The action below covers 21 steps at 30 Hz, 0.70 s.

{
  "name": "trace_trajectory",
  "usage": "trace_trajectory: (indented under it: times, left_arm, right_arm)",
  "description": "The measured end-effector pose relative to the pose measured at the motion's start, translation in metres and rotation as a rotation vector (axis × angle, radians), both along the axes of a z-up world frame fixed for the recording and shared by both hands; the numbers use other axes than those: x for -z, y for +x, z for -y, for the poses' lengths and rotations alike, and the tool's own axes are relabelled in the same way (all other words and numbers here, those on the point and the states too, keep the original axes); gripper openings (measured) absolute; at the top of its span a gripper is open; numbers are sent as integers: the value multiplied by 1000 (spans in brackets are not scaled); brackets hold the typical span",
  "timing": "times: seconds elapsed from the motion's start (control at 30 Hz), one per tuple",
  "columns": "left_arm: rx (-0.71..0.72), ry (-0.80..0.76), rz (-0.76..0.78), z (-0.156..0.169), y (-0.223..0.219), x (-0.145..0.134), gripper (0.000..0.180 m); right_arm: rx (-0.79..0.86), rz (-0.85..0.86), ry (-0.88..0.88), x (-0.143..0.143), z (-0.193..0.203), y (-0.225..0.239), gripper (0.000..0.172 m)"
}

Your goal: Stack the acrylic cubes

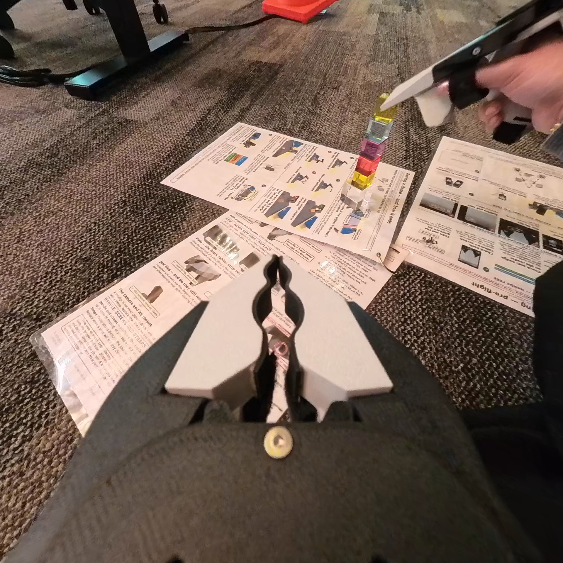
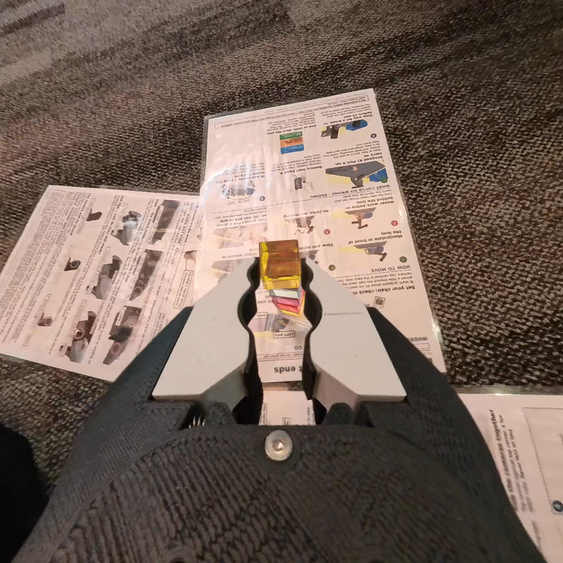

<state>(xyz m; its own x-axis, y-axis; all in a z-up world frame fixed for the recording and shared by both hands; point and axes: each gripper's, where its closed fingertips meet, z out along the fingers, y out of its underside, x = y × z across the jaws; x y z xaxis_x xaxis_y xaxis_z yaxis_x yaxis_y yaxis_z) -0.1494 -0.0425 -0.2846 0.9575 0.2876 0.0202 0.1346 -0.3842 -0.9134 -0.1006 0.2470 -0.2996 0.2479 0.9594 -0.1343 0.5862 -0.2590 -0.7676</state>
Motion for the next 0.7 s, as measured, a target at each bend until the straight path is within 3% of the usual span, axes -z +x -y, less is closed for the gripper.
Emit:
trace_trajectory:
  times: [0.2, 0.27, 0.37, 0.43, 0.53, 0.63, 0.7]
  left_arm:
    - [4, -4, 12, 0, 1, 1, 0]
    - [8, -7, 15, 0, 2, 1, 0]
    - [7, -3, 20, 1, 1, 0, 0]
    - [4, 3, 29, 1, 1, -1, 0]
    - [1, 2, 46, 1, 0, 0, 0]
    - [0, 1, 49, 1, -1, 0, 0]
    - [0, 2, 47, 1, 0, 0, 0]
  right_arm:
    - [6, 16, 82, 0, 1, 1, 26]
    - [22, -2, 107, -6, -1, 6, 52]
    - [80, -75, 126, -21, -9, 27, 64]
    - [119, -99, 97, -17, -15, 44, 55]
    - [166, -73, 4, 21, -19, 60, 22]
    - [177, -41, -138, 61, -9, 59, 5]
    - [146, -61, -184, 69, -1, 51, 0]
